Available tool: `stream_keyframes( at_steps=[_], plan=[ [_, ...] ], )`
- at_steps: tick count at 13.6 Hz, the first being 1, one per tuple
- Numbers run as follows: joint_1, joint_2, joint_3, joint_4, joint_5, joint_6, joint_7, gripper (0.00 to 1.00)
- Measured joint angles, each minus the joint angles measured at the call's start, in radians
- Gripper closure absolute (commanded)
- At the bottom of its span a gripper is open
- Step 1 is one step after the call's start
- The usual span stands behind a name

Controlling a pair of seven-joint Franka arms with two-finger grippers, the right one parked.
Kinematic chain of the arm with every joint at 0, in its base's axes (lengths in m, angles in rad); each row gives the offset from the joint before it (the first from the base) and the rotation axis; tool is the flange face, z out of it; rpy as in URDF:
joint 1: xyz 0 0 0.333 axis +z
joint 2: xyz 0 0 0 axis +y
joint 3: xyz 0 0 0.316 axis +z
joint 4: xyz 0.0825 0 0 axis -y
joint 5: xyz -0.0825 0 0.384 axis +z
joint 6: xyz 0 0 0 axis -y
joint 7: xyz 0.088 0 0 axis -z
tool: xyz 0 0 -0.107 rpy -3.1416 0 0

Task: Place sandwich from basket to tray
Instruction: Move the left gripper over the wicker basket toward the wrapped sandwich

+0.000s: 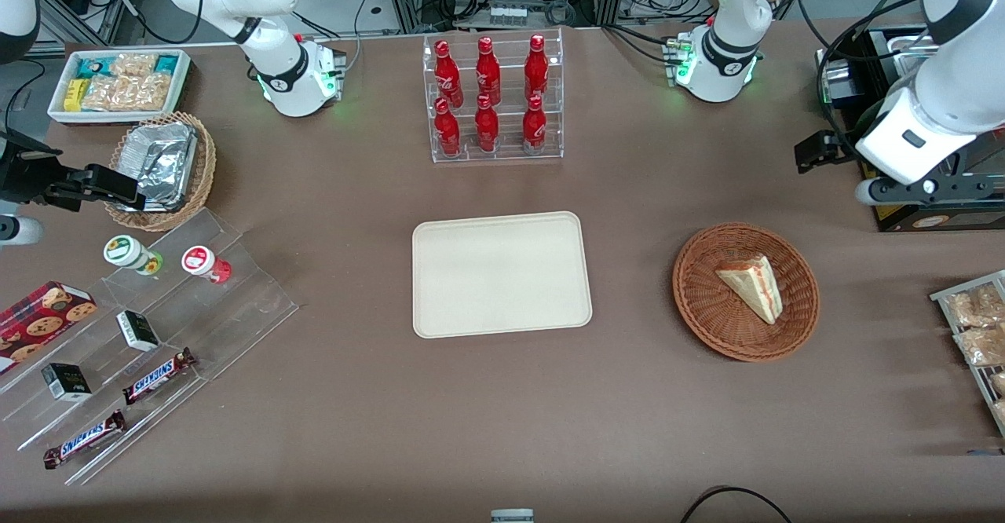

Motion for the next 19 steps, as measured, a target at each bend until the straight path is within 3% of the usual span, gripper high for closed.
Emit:
stream_keyframes(
  at_steps=[9, 19],
  plan=[
    [0.004, -0.001, 0.039, -0.039, -0.002, 0.024, 0.025, 0.0],
    [0.009, 0.03, 0.047, -0.423, -0.003, 0.52, -0.063, 0.0]
  ],
)
